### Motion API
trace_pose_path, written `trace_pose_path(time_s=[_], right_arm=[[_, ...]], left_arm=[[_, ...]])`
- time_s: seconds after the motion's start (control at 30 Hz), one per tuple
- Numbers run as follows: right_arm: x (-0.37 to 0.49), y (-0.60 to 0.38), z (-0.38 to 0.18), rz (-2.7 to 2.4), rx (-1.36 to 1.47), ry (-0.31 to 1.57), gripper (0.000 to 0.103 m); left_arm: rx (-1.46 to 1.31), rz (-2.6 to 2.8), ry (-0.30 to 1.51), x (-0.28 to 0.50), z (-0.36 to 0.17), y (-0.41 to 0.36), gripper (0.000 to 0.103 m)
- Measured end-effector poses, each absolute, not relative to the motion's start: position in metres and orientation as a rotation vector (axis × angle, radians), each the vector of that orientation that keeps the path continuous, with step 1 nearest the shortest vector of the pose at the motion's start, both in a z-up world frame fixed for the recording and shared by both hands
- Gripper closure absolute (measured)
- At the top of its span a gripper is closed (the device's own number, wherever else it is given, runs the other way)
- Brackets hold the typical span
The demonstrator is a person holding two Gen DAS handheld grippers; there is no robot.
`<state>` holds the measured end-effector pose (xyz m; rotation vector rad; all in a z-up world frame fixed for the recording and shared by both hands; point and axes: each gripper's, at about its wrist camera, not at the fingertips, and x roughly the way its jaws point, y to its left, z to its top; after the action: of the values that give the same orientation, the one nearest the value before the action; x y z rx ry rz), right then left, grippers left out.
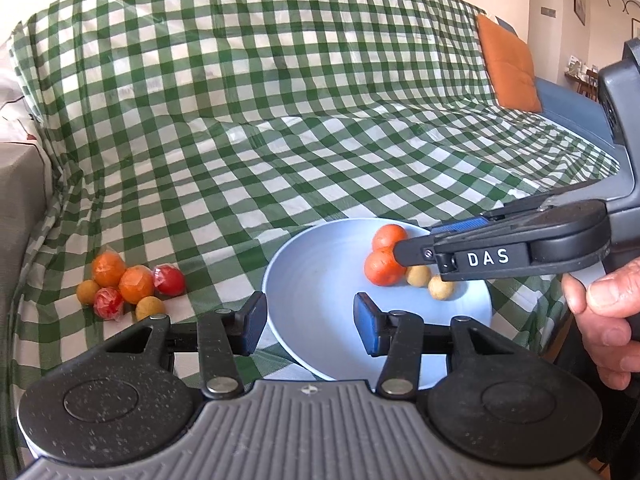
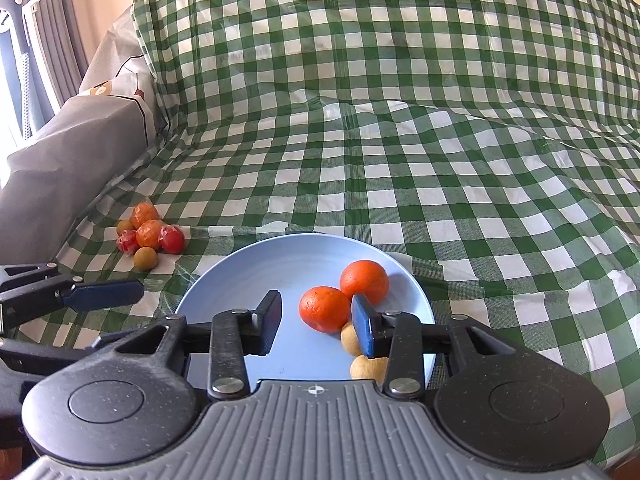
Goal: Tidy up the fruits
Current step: 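Open the left tool to drop the tangerine while the right tool releases the pear into the plate, then move both tools from the plate to the fruit pile beside it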
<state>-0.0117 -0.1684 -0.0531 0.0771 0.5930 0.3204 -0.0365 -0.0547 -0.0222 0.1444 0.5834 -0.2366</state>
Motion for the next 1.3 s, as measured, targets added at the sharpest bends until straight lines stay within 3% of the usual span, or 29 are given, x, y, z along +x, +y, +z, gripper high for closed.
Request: trace_pose_path(time_s=[0.13,0.27,0.4,0.53,0.63,0.77,0.93,1.3], right_arm=[[-0.012,-0.168,-0.053,0.326,0.08,0.593,0.062],[-0.012,-0.169,-0.052,0.335,0.088,0.589,0.062],[-0.015,-0.168,-0.049,0.349,0.088,0.581,0.062],[-0.012,-0.169,-0.048,0.348,0.099,0.583,0.063],[-0.009,-0.17,-0.048,0.347,0.121,0.588,0.07],[-0.009,-0.169,-0.047,0.361,0.141,0.582,0.078],[-0.008,-0.166,-0.045,0.384,0.138,0.573,0.079],[0.0,-0.151,-0.043,0.435,0.142,0.573,0.079]], left_arm=[[0.178,-0.215,0.563,-0.043,-0.019,-0.055,0.052],[0.206,-0.23,0.544,-0.049,-0.011,-0.056,0.061],[0.234,-0.261,0.544,-0.048,0.003,-0.052,0.076],[0.419,-0.252,0.485,-0.045,0.017,-0.045,0.076],[0.493,-0.214,0.471,-0.035,0.021,-0.026,0.076],[0.275,-0.092,0.568,-0.02,0.016,0.027,0.076],[-0.047,0.052,0.55,-0.013,0.025,0.081,0.076],[-0.041,-0.007,0.592,0.004,0.016,0.076,0.076]])
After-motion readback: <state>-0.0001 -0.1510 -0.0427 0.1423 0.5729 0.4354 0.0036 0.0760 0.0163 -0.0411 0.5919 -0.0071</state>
